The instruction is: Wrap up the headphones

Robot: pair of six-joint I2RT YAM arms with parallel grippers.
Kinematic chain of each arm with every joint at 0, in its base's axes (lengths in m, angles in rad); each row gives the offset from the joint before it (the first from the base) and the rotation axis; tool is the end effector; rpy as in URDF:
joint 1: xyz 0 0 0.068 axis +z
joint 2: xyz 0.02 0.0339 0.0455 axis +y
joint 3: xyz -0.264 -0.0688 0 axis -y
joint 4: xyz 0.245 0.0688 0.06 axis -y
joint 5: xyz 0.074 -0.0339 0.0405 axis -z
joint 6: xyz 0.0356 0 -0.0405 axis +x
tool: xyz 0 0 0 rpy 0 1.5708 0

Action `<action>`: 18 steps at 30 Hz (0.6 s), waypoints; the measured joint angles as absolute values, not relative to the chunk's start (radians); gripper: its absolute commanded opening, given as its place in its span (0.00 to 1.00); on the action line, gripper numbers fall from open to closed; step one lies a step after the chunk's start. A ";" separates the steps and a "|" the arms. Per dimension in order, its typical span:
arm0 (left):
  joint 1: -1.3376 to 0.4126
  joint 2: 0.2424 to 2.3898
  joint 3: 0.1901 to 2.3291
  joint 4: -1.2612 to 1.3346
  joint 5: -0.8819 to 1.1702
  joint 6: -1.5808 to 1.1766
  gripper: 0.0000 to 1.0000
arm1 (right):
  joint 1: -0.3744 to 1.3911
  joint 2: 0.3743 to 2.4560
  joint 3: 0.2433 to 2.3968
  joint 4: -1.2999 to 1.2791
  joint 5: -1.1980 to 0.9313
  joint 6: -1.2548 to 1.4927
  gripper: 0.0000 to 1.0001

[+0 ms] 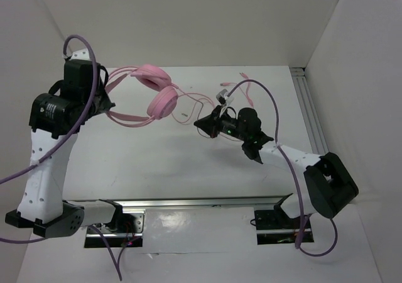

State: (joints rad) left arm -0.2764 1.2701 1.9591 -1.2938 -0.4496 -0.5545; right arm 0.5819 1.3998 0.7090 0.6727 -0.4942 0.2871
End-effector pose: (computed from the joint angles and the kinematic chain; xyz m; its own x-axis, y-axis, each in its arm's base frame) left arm 0.1774 -0.0342 0.5074 -0.4134 -0.3756 -0.8295 -0.3715 0.9013 -0.2230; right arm 0.2476 0.1831 0.2619 -0.2637 0.1249 -0.9565 -0.8397 0.4582 0.2914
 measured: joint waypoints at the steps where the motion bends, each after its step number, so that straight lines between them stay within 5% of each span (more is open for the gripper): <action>1: -0.276 1.270 1.937 -1.275 -0.472 -0.557 0.00 | 0.595 1.383 0.709 0.651 -0.458 0.276 0.00; 9: -0.274 1.314 1.756 -1.224 -0.666 -0.582 0.00 | 0.955 1.121 0.734 0.401 0.085 0.091 0.00; 18: -0.412 1.432 1.745 -1.161 -0.806 -0.537 0.00 | 1.185 1.074 0.782 0.236 0.579 -0.098 0.00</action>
